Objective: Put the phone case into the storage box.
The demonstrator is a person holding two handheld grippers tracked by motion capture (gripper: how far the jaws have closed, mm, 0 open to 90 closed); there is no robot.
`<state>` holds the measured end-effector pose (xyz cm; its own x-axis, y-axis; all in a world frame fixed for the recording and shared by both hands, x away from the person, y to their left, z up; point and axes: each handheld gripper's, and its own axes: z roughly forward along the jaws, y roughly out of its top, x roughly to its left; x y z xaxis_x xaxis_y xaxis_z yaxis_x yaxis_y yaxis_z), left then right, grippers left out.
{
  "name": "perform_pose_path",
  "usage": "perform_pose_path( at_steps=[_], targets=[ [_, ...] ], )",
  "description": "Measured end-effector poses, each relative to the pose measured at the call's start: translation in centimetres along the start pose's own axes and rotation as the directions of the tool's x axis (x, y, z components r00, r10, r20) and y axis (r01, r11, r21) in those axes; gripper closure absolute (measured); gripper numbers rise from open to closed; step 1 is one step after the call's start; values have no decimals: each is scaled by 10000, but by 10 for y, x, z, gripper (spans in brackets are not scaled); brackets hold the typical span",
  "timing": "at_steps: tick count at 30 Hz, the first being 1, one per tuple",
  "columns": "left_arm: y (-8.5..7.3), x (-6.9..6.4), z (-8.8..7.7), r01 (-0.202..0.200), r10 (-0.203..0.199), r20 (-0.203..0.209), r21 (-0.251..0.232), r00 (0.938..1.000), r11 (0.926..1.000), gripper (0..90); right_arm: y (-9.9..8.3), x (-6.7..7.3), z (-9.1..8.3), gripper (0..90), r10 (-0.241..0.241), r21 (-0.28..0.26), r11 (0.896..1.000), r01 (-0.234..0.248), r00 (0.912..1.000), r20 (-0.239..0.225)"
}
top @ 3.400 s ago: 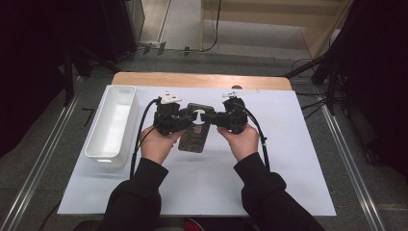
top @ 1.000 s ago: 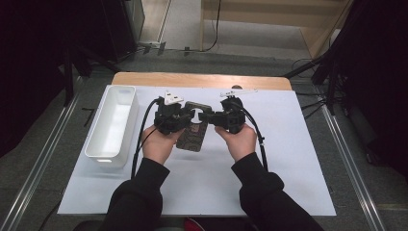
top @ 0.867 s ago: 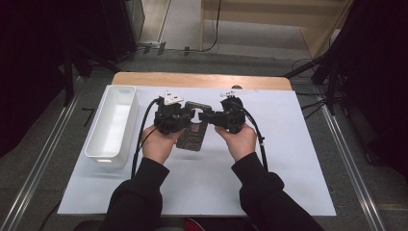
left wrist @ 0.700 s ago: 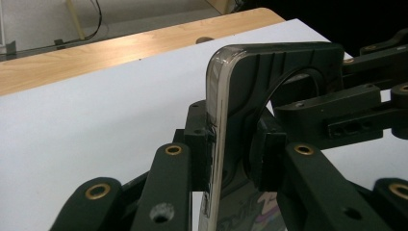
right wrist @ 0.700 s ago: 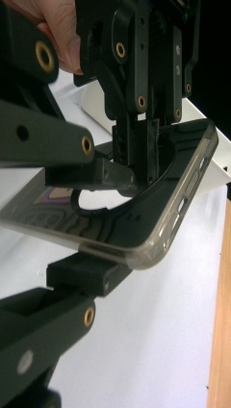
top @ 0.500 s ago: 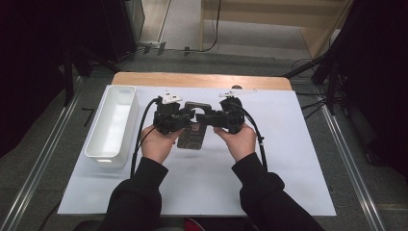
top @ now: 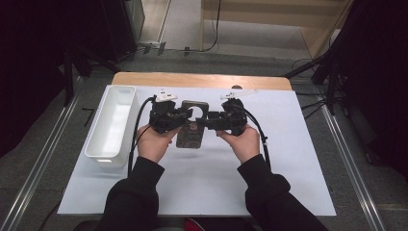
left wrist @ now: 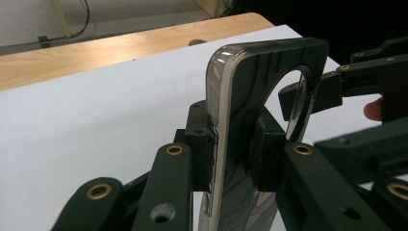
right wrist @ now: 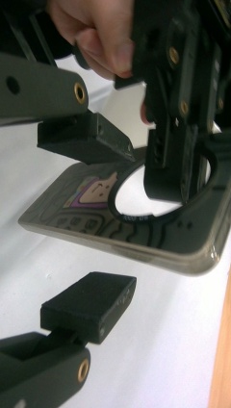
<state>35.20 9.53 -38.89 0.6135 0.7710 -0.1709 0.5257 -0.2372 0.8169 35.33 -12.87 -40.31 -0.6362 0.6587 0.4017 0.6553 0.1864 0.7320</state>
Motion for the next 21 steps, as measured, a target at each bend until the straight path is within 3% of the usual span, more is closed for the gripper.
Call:
perform_pose_path(
  at_steps=[5, 13, 21],
  targets=[
    [1, 3, -4, 62, -62, 195, -2, 9998, 10000, 735, -4, 2, -2, 312, -547, 23, 9985, 547, 9984, -124],
    [-1, 8, -10, 95, -95, 385, -9, 9992, 10000, 735, -13, -3, -3, 298, -625, 253, 9977, 634, 9974, -345],
    [-1, 13, -16, 142, -144, 599, 45, 9981, 9999, 734, -24, -4, -7, 287, -1039, 171, 9944, 1043, 9944, -199]
  ],
)
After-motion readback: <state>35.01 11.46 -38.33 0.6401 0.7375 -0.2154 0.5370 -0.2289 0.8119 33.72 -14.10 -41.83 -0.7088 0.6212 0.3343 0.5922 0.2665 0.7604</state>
